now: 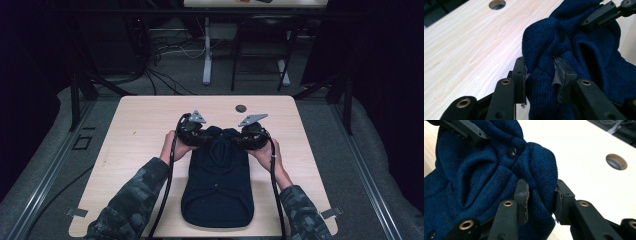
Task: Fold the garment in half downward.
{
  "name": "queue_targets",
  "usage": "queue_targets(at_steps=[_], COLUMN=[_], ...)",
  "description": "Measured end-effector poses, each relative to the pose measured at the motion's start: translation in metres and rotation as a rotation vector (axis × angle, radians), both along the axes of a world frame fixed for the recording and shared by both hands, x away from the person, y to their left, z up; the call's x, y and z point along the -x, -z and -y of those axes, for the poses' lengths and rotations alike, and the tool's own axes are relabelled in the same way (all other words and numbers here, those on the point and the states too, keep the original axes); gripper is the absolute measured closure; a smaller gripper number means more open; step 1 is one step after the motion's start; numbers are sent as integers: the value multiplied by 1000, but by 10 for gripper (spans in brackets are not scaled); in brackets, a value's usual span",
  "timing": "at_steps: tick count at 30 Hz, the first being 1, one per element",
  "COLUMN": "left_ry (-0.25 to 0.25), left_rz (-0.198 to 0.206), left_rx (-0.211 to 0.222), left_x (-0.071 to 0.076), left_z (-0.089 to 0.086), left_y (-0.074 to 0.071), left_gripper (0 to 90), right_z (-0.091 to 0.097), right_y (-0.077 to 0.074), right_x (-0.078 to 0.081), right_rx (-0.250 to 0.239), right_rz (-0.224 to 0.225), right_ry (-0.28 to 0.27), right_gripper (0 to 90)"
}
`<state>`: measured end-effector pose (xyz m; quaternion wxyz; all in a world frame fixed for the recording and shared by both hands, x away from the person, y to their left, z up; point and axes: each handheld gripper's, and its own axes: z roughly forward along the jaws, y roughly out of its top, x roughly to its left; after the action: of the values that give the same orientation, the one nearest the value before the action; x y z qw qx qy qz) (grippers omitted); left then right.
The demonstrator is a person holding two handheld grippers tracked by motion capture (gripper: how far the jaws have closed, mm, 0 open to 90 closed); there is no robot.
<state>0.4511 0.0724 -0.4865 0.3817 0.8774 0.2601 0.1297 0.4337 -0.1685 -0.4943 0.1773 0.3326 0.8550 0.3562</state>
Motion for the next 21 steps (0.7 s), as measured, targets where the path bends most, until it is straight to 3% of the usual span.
queue_targets(at_steps=[11, 21], left_ry=[26, 50], left_rz=[19, 41], left_rx=[13, 0], left_x=[7, 14], left_z=[1, 2], left_y=[-15, -28], left_gripper=[654, 652], right_z=[1, 3], right_y=[-15, -26], right_x=[12, 21], right_rx=[41, 44], right_rz=[82, 139], right_ry=[-15, -23], right_gripper=[681, 681])
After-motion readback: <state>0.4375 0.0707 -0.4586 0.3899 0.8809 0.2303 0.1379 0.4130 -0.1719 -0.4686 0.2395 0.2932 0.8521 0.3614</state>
